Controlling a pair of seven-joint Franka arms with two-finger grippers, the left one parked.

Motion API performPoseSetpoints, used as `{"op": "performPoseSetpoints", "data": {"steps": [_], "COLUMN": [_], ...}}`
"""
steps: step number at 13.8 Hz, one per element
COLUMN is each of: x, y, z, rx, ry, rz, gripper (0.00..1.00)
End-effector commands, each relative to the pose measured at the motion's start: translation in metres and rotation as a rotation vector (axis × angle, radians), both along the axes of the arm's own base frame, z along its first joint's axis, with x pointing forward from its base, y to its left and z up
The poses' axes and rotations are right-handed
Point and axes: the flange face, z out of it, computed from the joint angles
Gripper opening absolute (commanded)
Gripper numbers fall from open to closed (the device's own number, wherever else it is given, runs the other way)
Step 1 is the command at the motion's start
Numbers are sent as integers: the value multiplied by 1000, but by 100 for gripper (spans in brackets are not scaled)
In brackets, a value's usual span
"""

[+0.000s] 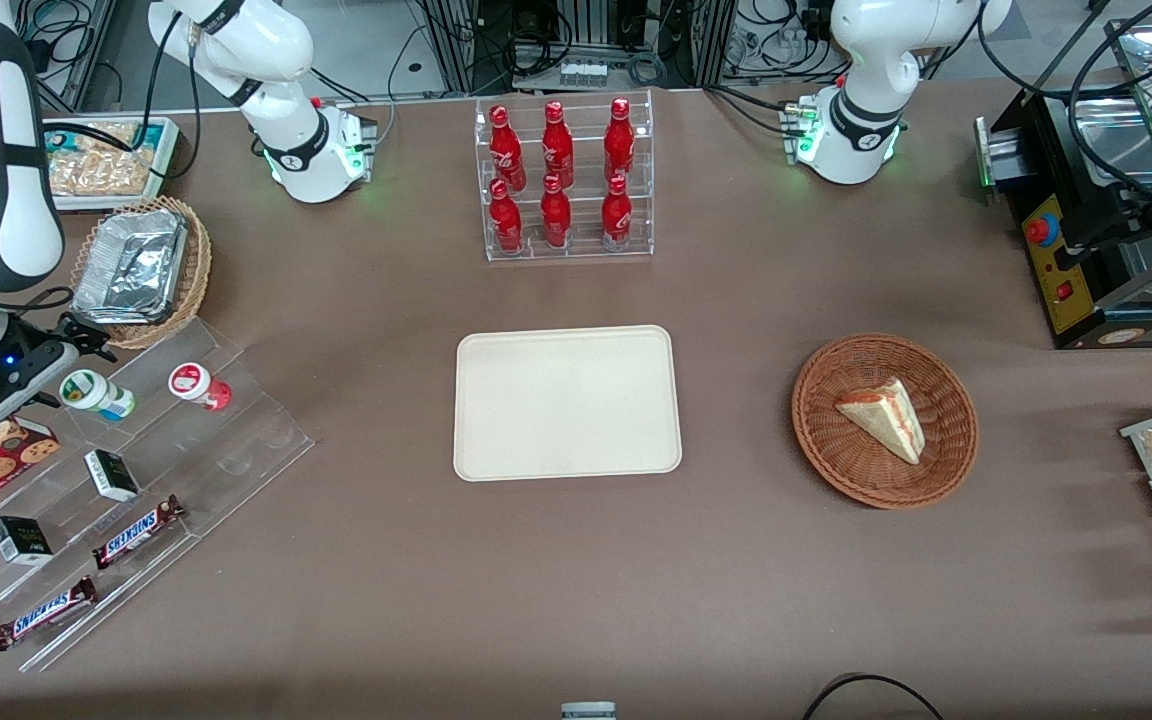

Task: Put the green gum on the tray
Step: 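Close the right gripper around the green gum jar's body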

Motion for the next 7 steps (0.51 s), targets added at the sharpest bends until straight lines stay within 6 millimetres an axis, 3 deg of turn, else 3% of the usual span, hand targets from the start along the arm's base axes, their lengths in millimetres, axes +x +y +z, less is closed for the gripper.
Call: {"op": "performPoseSetpoints", "data": {"steps": [1,3,4,7], "x": [-6,-6,-6,-4], "y": [-1,0,0,2], "z": [-4,-6,-6,-5], "rx": [-6,-6,-7,-7], "ry": [-24,-24,-24,-22], "rz": [18,20,21,25], "gripper": [83,20,0,0]}}
